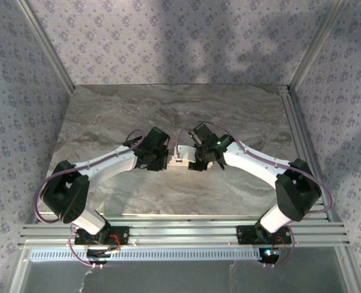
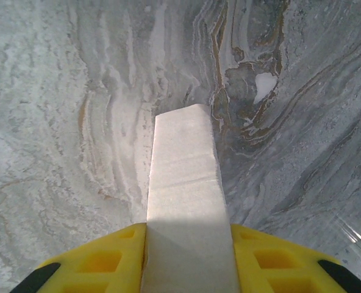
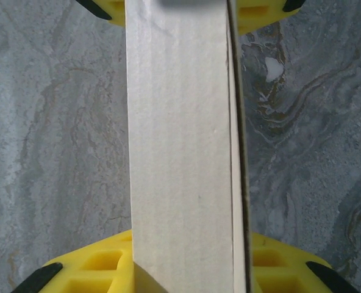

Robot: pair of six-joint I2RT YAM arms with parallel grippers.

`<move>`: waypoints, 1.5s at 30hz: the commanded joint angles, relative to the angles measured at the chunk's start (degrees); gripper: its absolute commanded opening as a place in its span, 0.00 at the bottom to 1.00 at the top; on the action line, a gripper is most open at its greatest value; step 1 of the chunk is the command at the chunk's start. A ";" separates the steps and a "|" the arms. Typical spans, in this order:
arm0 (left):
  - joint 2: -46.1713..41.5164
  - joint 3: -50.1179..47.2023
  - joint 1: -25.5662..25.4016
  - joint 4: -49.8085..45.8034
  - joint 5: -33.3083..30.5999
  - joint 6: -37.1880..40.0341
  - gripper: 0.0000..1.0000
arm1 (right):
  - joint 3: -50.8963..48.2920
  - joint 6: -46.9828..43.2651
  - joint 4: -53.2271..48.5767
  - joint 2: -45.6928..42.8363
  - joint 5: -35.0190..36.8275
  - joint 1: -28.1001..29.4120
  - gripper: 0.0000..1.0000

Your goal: Fold the paper box

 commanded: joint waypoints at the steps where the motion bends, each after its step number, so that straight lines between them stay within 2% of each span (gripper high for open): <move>1: -2.49 1.22 0.36 -6.99 -2.25 -0.60 0.29 | 2.08 3.21 -4.63 1.04 -7.97 -0.47 0.29; 6: -3.05 0.48 0.98 -8.50 -2.82 -1.99 0.29 | 3.48 3.54 -6.36 4.12 -9.00 -0.96 0.37; 10: -1.95 -1.05 2.03 -7.94 -1.36 -4.00 0.28 | 2.88 5.00 -3.87 3.27 -8.44 -0.92 0.52; 12: -1.66 -1.14 2.70 -8.04 -0.96 -4.89 0.27 | 2.33 5.94 -1.57 1.79 -9.10 -1.00 0.56; 18: 0.21 1.19 4.63 -11.00 -1.48 -7.28 0.27 | 0.83 11.80 1.53 -4.99 -12.78 -2.12 0.61; 21: 2.02 1.84 5.61 -11.51 -0.99 -8.10 0.26 | -0.85 18.76 4.49 -9.36 -13.67 -3.31 0.61; 24: 3.96 2.44 6.90 -12.02 -0.30 -8.05 0.25 | -2.34 30.75 8.79 -13.12 -12.33 -5.08 0.58; 26: 5.06 2.55 7.62 -11.87 0.49 -7.95 0.24 | -2.48 43.45 12.34 -14.12 -10.45 -5.94 0.49; 29: 5.81 2.73 8.57 -11.76 1.33 -7.43 0.23 | -1.69 66.50 14.91 -13.07 -2.93 -5.56 0.33; 32: 5.74 3.50 9.21 -12.54 1.23 -7.11 0.23 | -0.20 84.50 14.03 -9.48 4.64 -2.52 0.31; 34: 5.61 4.10 9.60 -13.17 1.23 -6.81 0.23 | 1.09 89.71 15.58 -6.91 7.69 -0.13 0.29; 38: 5.08 4.41 10.28 -13.50 0.98 -6.36 0.23 | 8.12 91.52 14.55 -0.48 13.21 2.84 0.26; 45: 5.14 3.81 10.76 -13.50 1.37 -6.32 0.23 | 13.04 92.42 13.19 4.77 13.94 3.52 0.21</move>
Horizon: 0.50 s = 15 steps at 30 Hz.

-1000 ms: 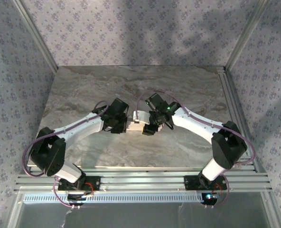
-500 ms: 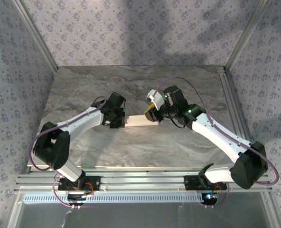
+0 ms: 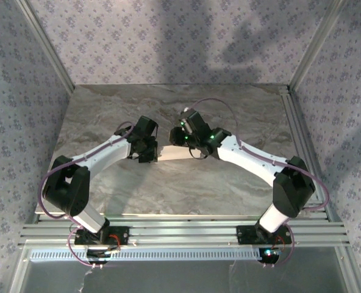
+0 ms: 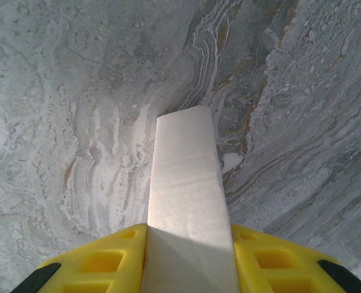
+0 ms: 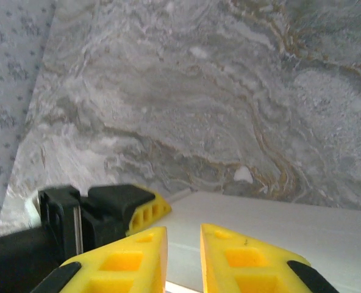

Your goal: Fold the paper box

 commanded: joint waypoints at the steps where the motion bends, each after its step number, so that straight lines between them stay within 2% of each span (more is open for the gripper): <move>1: 2.14 -1.02 0.81 -7.04 -1.88 -5.84 0.23 | 2.84 3.57 -1.41 2.05 2.60 0.59 0.20; 15: 3.23 -0.20 1.82 -6.79 -0.96 -4.93 0.23 | -3.10 3.07 1.54 5.27 5.35 2.23 0.09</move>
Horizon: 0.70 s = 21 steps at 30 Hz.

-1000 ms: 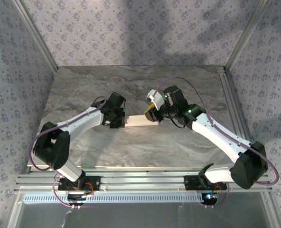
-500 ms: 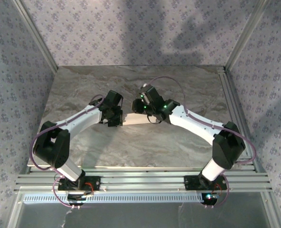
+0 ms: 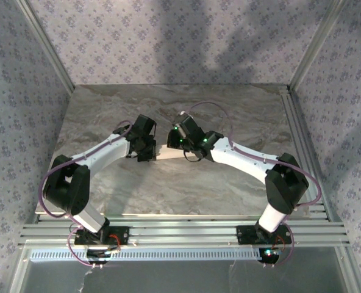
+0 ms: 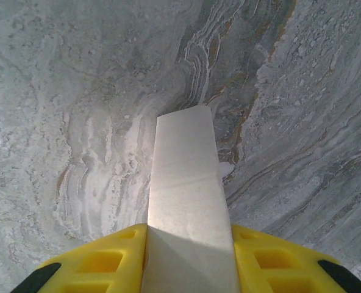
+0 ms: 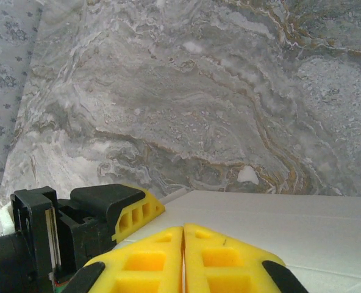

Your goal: Fold the paper box

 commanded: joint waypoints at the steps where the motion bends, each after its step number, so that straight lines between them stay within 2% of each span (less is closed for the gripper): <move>1: 2.83 -0.62 0.58 -6.51 -1.05 -5.00 0.23 | -1.77 -0.02 -1.87 2.41 2.31 -0.12 0.09; 5: 3.13 -0.53 0.61 -6.34 -0.77 -4.88 0.23 | -1.78 -0.70 -2.67 2.39 2.50 -0.46 0.09; 6: 3.20 -0.43 0.68 -6.33 -0.89 -4.78 0.23 | -2.04 -1.63 -2.52 1.52 3.01 -0.40 0.12; 10: 3.11 -0.54 0.89 -6.42 -0.86 -4.65 0.22 | -3.84 -7.80 -1.56 -6.46 6.78 -0.03 0.33; 14: 3.05 -0.27 1.37 -6.77 -0.76 -4.21 0.22 | -7.45 -17.96 -3.43 -16.23 8.47 -2.25 0.43; 15: 3.02 -0.15 1.47 -6.79 -0.76 -3.99 0.22 | -8.31 -20.68 -4.89 -18.16 7.21 -3.86 0.44; 18: 3.11 0.03 1.72 -6.78 -0.90 -3.40 0.22 | -11.29 -25.03 -10.84 -21.89 4.47 -9.93 0.37; 21: 3.33 0.34 1.89 -6.78 -0.67 -3.05 0.22 | -14.74 -27.49 -12.71 -23.19 -3.50 -16.53 0.35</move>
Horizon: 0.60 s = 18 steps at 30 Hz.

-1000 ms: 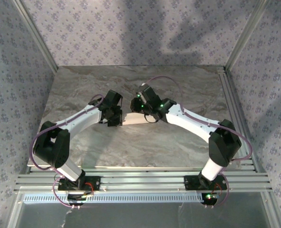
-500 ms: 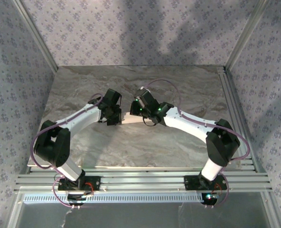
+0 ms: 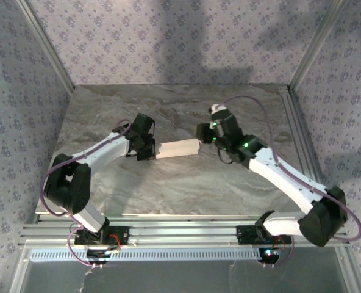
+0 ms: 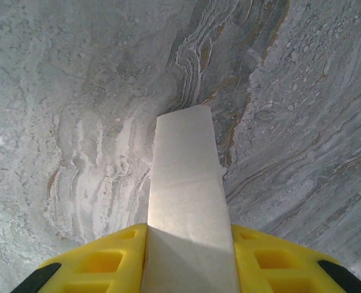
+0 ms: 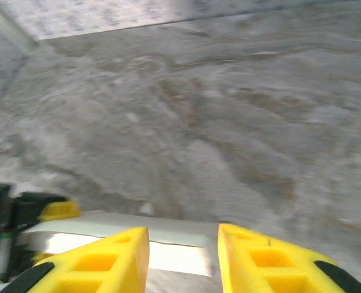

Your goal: Fold the paper box

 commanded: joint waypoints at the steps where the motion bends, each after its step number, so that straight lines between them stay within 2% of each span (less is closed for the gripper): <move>1: 2.65 -0.45 0.90 -6.86 -1.57 -2.94 0.22 | -4.49 -7.40 -6.78 0.41 -7.70 -4.63 0.35; 3: 2.91 -0.17 0.88 -6.86 -1.48 -2.58 0.22 | -5.13 -10.21 -7.13 1.20 -10.15 -4.97 0.37; 9: 2.94 0.54 0.91 -8.32 -1.46 -1.96 0.21 | -0.07 -16.15 -11.80 7.20 -11.03 -4.35 0.37; 18: 2.93 1.33 1.18 -8.90 -1.61 -1.33 0.21 | 7.74 -18.59 -14.39 13.80 -12.67 -3.83 0.37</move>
